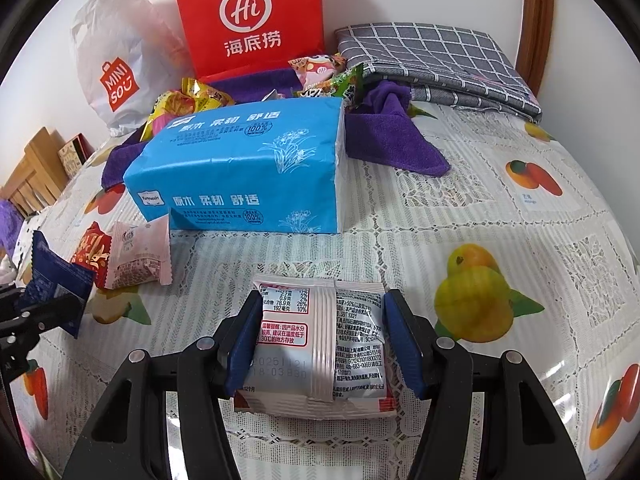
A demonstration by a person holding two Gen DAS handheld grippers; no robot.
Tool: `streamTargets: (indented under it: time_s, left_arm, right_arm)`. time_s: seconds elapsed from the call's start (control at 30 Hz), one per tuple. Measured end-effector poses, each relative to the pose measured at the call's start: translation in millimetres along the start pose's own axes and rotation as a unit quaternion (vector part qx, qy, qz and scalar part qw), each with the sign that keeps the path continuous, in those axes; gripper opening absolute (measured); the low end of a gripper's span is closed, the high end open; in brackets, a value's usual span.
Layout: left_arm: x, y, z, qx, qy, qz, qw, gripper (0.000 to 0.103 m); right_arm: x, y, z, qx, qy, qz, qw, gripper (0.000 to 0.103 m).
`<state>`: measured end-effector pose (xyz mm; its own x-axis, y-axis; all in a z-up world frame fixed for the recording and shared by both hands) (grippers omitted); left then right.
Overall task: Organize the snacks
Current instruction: 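Lift both held packets and carry them toward the purple towel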
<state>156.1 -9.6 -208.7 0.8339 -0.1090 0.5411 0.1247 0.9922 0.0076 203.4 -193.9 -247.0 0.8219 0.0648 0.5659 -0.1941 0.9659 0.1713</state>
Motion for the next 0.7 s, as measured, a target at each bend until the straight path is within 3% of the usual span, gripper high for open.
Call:
streamTargets:
  time_s: [0.13, 0.27, 0.7]
  left_arm:
    - [9, 2, 12, -0.009, -0.012, 0.007, 0.9999, 0.016]
    - [21, -1, 23, -0.012, -0.024, 0.006, 0.9996, 0.016]
    - [76, -17, 35, -0.035, -0.036, 0.004, 0.9987, 0.016]
  right_arm:
    - [-3, 5, 4, -0.006, 0.005, 0.026, 1.0, 0.059]
    - [-3, 11, 18, 0.034, 0.007, 0.018, 0.999, 0.058]
    - [58, 27, 91, 0.045, -0.07, 0.043, 0.996, 0.058]
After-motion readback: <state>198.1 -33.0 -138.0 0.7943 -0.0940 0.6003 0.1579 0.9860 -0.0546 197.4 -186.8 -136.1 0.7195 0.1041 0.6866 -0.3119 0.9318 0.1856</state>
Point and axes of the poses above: each gripper's, at about its wrist camera, not at the fingertips, and z roughly against the way its jaws point, y to its left, x to its top, the point moved 7 cm from there along -z, roughly the way its jaws point, and after that the axes turned 6 degrees about x, right-handed, at the moved point
